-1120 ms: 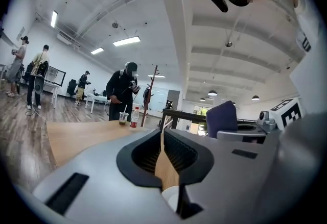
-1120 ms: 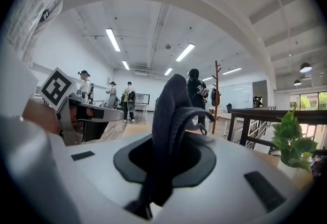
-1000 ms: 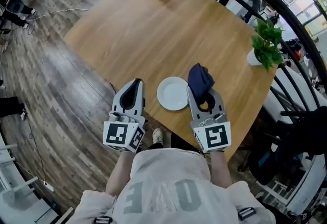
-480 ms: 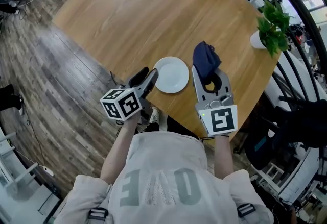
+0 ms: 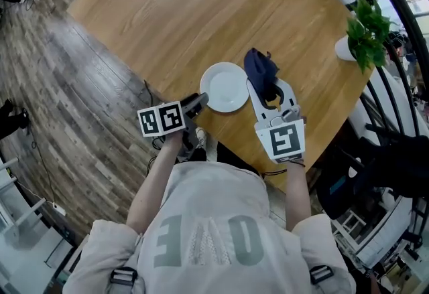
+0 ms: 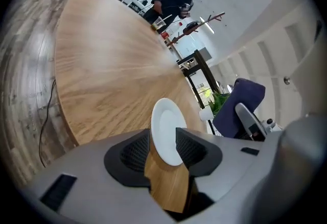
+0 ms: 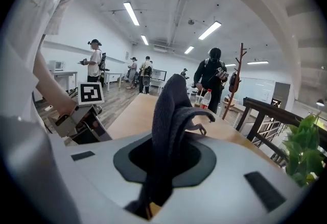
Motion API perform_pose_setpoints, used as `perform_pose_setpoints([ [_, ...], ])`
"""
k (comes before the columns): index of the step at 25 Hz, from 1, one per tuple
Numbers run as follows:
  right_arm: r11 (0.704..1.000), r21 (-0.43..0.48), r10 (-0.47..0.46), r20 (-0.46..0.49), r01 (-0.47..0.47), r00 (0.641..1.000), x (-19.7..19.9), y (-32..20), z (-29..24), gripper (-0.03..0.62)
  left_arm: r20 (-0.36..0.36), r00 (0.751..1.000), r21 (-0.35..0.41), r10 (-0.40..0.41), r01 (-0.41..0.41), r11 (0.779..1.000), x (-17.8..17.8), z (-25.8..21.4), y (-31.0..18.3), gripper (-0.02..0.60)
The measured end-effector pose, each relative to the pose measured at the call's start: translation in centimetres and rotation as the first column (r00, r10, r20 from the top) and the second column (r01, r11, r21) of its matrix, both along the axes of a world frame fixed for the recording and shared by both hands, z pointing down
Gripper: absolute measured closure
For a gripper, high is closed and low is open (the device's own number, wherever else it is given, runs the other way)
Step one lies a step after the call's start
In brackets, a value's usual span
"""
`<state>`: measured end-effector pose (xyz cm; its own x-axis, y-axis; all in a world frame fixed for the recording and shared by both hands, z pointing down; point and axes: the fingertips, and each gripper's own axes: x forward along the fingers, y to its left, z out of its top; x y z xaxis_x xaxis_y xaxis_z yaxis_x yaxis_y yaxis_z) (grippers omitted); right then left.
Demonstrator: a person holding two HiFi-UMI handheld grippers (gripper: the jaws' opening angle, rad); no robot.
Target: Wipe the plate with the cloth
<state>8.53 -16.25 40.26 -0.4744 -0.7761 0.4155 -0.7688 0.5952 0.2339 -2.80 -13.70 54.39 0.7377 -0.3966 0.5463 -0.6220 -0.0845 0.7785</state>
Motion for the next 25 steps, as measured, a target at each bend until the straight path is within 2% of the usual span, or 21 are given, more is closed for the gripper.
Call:
perform_pose_setpoints([
  [3,1.0,-0.01,0.003,-0.013,-0.003,1.0,0.3,-0.2,0.6,0.537,-0.029,1.0,-0.054,-0.01,0.009,0.999,0.5,0.8,0.3,0.425],
  [7,1.0,-0.021,0.004,-0.017,-0.004,1.0,-0.1,0.1,0.9,0.537,-0.078,0.997,-0.07,-0.008,0.002,0.998,1.1,0.7,0.3,0.425],
  [10,0.999,-0.037,0.0,-0.025,-0.001,1.0,-0.1,0.1,1.7,0.537,-0.063,0.998,-0.079,0.0,-0.005,0.997,1.2,1.1,0.0,0.441],
  [13,0.999,-0.047,-0.005,-0.042,0.003,0.999,0.0,0.1,2.4,0.537,-0.014,1.0,-0.103,0.008,-0.01,0.995,0.9,1.9,-0.1,0.543],
  [18,0.998,-0.055,-0.027,-0.068,0.023,0.997,0.4,-0.6,3.3,0.537,-0.003,1.0,-0.109,0.009,-0.009,0.994,0.9,2.0,-0.1,0.543],
  [20,0.997,-0.066,-0.049,-0.123,0.041,0.991,0.8,-1.0,4.2,0.537,-0.002,1.0,-0.107,0.009,-0.009,0.994,0.9,2.0,-0.1,0.543],
  [22,0.993,-0.091,-0.097,-0.273,0.075,0.957,1.3,-1.4,5.9,0.537,-0.002,1.0,-0.107,0.009,-0.009,0.994,0.9,2.0,-0.1,0.543],
  [23,0.989,-0.113,-0.132,-0.368,0.097,0.92,1.6,-1.5,7.1,0.537,-0.002,1.0,-0.107,0.009,-0.009,0.994,0.9,2.0,-0.1,0.543],
  [25,0.975,-0.168,-0.212,-0.53,0.143,0.821,2.1,-1.7,9.4,0.537,-0.001,1.0,-0.107,0.009,-0.009,0.994,0.9,2.0,-0.1,0.543],
])
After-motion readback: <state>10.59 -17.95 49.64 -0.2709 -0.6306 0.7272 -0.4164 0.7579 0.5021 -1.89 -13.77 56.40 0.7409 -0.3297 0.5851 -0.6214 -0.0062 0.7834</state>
